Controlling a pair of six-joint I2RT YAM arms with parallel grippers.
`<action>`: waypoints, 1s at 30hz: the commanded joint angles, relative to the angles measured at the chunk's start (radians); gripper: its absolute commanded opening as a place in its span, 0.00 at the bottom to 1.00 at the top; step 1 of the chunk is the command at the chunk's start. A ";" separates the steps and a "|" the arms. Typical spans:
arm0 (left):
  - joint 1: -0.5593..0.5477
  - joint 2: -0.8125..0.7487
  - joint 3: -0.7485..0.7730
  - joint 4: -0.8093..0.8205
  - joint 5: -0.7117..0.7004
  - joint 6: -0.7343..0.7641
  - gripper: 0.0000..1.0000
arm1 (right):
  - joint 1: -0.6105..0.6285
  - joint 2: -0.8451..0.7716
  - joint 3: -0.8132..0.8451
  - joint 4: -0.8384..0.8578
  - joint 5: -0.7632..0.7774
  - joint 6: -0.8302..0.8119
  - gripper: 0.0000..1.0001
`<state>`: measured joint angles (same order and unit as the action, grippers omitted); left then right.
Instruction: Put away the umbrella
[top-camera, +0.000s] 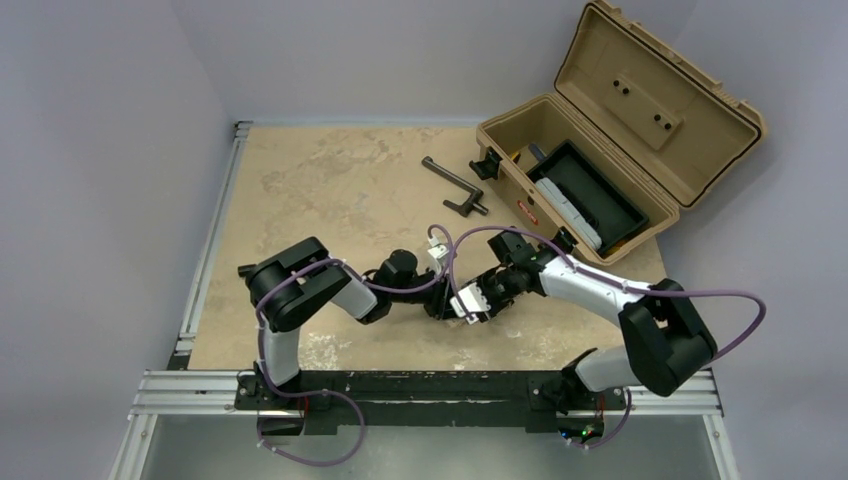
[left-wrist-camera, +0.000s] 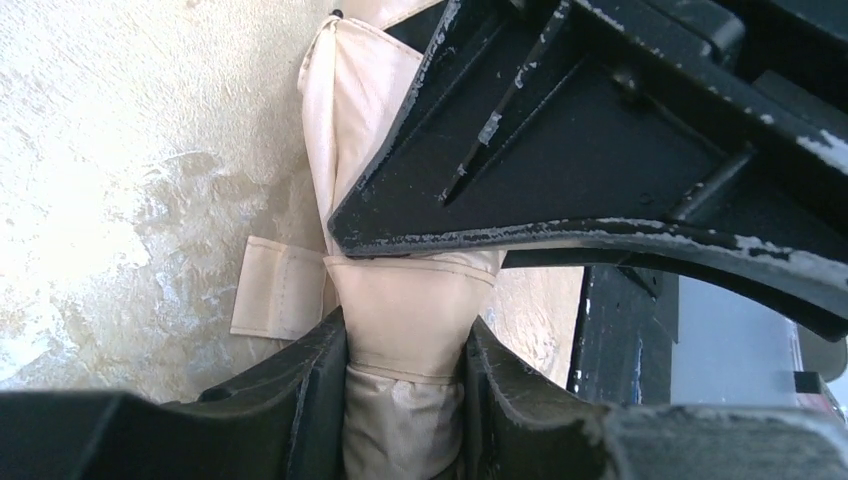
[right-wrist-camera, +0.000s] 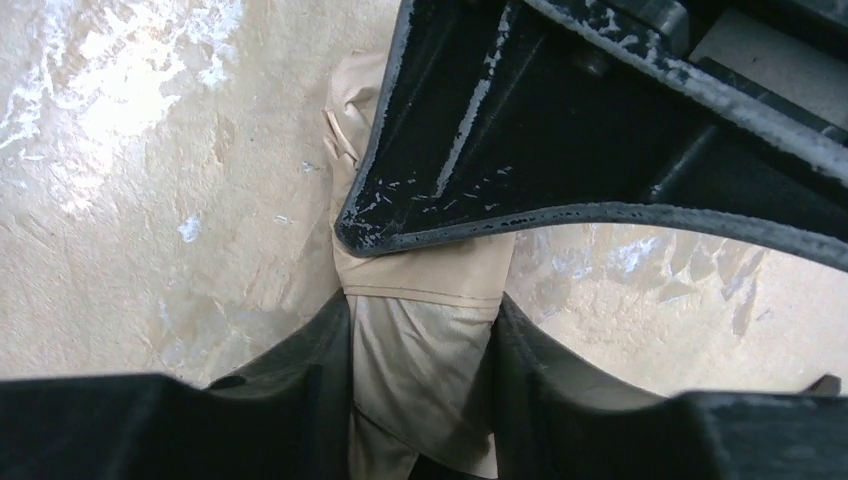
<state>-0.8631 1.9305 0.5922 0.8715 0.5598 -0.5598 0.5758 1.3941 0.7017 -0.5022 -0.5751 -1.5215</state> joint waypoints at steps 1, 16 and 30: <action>0.018 0.118 -0.078 -0.455 -0.036 0.007 0.00 | 0.015 0.043 -0.026 0.076 0.109 0.079 0.16; 0.124 -0.403 -0.116 -0.454 -0.288 0.020 0.56 | 0.021 0.282 0.147 -0.064 0.097 0.330 0.00; -0.098 -1.094 -0.437 -0.460 -0.637 0.538 0.57 | 0.018 0.629 0.365 -0.220 0.057 0.445 0.00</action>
<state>-0.8558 0.9009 0.1867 0.3870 0.0601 -0.2543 0.5861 1.8336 1.1072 -0.6369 -0.6811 -1.0874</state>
